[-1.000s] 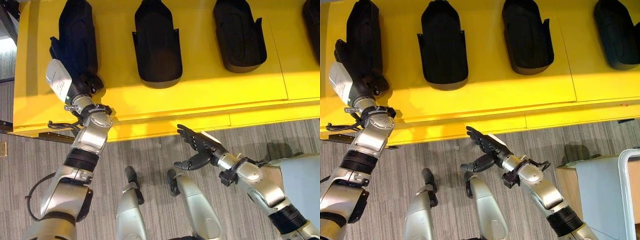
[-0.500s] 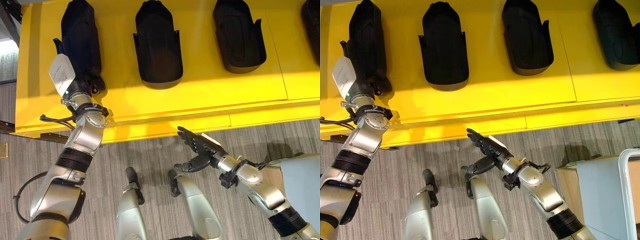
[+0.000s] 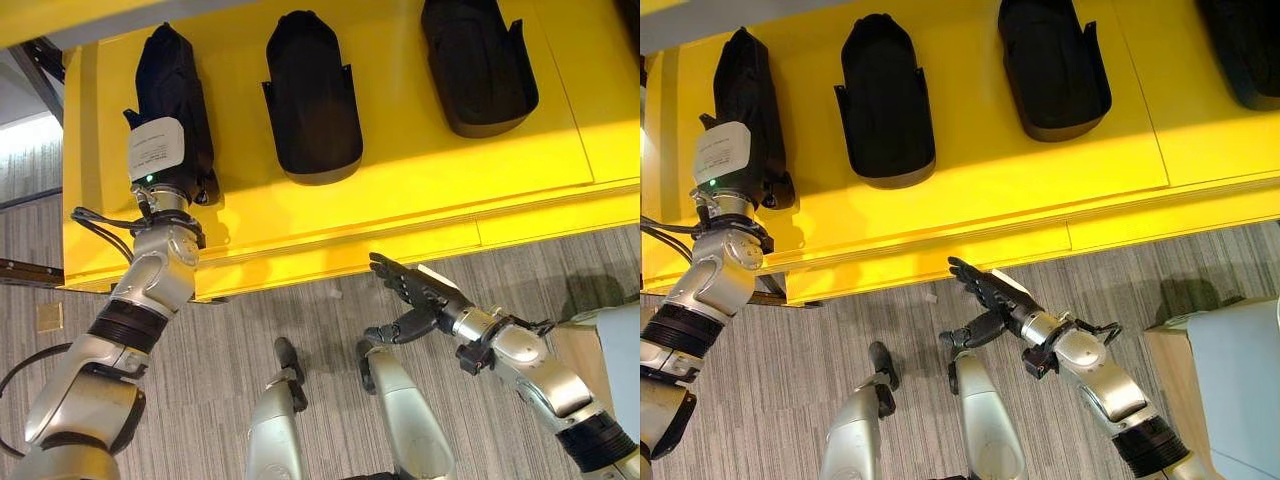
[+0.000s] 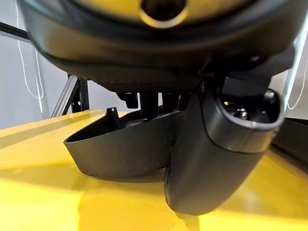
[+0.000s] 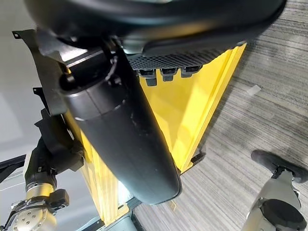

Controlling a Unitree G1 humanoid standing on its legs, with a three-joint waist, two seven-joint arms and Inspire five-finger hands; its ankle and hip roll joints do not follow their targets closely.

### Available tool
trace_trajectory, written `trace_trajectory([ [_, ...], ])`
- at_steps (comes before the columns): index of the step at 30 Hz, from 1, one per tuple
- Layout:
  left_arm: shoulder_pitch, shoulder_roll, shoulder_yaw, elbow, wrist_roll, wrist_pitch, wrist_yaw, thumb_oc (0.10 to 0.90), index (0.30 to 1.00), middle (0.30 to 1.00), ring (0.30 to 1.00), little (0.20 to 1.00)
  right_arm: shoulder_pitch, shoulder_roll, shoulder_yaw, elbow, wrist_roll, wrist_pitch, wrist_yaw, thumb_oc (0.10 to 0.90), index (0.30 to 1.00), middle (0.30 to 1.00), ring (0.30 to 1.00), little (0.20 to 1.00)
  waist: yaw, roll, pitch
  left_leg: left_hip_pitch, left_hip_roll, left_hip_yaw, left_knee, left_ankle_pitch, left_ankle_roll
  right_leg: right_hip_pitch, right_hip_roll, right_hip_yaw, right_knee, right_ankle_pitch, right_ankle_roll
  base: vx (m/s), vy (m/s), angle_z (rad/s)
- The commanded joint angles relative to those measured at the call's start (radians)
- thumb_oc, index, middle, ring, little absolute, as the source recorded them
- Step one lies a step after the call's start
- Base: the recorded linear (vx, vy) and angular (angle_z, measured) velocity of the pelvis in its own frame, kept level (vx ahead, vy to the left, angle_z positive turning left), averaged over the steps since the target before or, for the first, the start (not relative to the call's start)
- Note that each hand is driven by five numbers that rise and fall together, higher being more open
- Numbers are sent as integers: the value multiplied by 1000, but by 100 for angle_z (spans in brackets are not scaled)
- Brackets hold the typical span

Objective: Move parts from the plastic box to the shelf.

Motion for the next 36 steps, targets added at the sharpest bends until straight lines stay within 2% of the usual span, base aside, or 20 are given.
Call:
trace_trajectory([
  [1,101,-50,-83,-60,17,-51,-158,900,1000,1000,1000,1000,-46,9,-64,-87,9,-87,34,900,1000,1000,1000,1000,-38,-14,-27,36,11,-38,59,-103,30,34,-52,-64,-40,10,47,15,45,0],
  [7,127,-36,-107,-82,35,-78,-262,900,1000,1000,1000,1000,-32,-8,-85,-84,7,-94,52,900,1000,1000,1000,1000,-43,-6,-31,46,4,-34,55,-108,33,41,-58,-63,-48,11,48,19,36,-1],
  [15,187,-36,-98,-123,-8,-47,-307,900,1000,1000,1000,1000,-11,-21,-108,-89,-2,-93,64,900,1000,1000,1000,1000,-42,5,-32,52,-2,-32,52,-108,34,44,-63,-63,-48,8,48,10,13,-1],
  [16,192,-40,-93,-112,26,-30,-306,900,1000,1000,1000,1000,-11,-23,-110,-84,0,-97,69,900,1000,1000,1000,1000,-42,5,-33,52,-2,-30,51,-108,36,45,-63,-64,-49,9,48,0,0,0],
  [21,194,-25,-86,-83,105,-43,-293,900,1000,1000,1000,1000,-9,-22,-114,-87,0,-97,74,900,1000,1000,1000,1000,-41,3,-34,48,-1,-29,55,-108,35,41,-62,-63,-45,7,47,0,0,0],
  [23,194,-8,-84,-90,176,-9,-323,900,1000,1000,1000,1000,-4,-24,-117,-85,3,-100,77,900,1000,1000,1000,1000,-41,5,-34,48,-2,-31,58,-104,34,41,-63,-65,-44,6,47,0,0,0],
  [25,198,4,-89,-78,201,-8,-357,900,1000,1000,1000,1000,-7,-23,-113,-83,4,-100,73,900,1000,1000,1000,1000,-40,6,-34,49,-2,-32,59,-103,34,41,-64,-66,-41,6,47,0,0,0],
  [28,208,13,-84,-73,189,12,-329,900,1000,1000,1000,1000,-10,-28,-112,-80,8,-101,72,900,1000,1000,1000,1000,-38,9,-34,52,-3,-32,57,-103,34,43,-66,-67,-42,6,46,0,0,0],
  [30,224,11,-73,-74,168,23,-271,900,1000,1000,1000,1000,-11,-28,-111,-79,10,-98,69,900,1000,1000,1000,1000,-36,9,-35,51,-3,-33,60,-101,33,42,-67,-67,-39,5,46,0,0,0],
  [32,216,4,-69,-57,216,25,-255,900,1000,1000,1000,1000,-9,-25,-113,-77,8,-97,71,900,1000,1000,1000,1000,-37,6,-37,51,-3,-33,61,-105,35,41,-67,-66,-37,4,46,0,0,0],
  [33,212,9,-66,-46,237,4,-262,900,1000,1000,1000,1000,-6,-23,-115,-80,8,-98,72,900,1000,1000,1000,1000,-38,3,-38,50,-1,-31,61,-106,35,40,-66,-66,-37,5,46,0,0,0],
  [36,201,22,-65,-43,250,-8,-261,900,1000,1000,1000,1000,-7,-27,-117,-79,12,-98,73,900,1000,1000,1000,1000,-38,2,-38,50,-2,-31,62,-108,36,42,-66,-67,-41,5,46,0,0,0],
])
